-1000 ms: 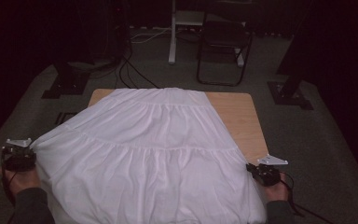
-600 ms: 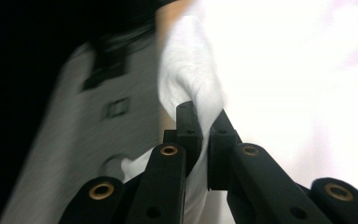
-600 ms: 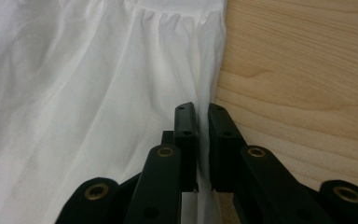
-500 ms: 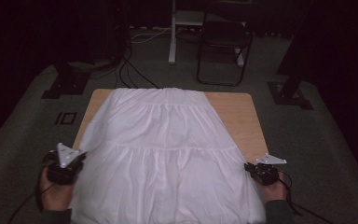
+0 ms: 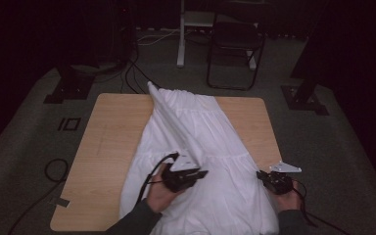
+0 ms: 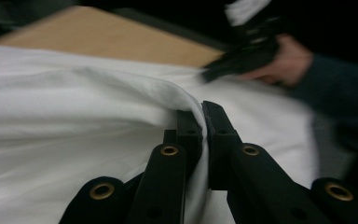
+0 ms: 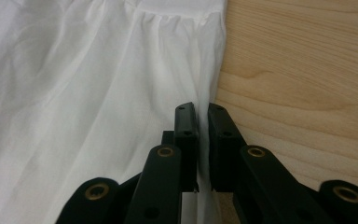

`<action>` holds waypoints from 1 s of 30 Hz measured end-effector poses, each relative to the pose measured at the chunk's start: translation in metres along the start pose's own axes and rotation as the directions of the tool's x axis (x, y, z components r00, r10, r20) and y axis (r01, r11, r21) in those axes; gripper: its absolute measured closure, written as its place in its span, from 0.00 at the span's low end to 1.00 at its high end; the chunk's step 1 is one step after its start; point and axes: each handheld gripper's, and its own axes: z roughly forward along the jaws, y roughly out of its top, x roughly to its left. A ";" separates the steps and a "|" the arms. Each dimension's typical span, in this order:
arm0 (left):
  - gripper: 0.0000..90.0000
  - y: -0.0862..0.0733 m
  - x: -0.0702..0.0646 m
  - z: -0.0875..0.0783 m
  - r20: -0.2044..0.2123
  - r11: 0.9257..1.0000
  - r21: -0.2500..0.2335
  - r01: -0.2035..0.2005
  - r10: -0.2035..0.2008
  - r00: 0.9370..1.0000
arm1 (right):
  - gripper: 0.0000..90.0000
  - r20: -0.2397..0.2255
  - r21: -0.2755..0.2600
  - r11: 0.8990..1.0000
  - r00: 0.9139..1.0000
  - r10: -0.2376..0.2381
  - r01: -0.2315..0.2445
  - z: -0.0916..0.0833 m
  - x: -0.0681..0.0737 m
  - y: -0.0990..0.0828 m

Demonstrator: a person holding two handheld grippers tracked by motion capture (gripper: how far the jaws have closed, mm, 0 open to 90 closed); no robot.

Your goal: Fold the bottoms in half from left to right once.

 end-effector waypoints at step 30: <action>0.57 -0.142 0.086 -0.050 -0.341 0.935 0.130 0.331 -0.271 0.900 | 0.37 -0.215 -0.062 0.987 0.964 -0.156 0.146 0.012 0.124 0.076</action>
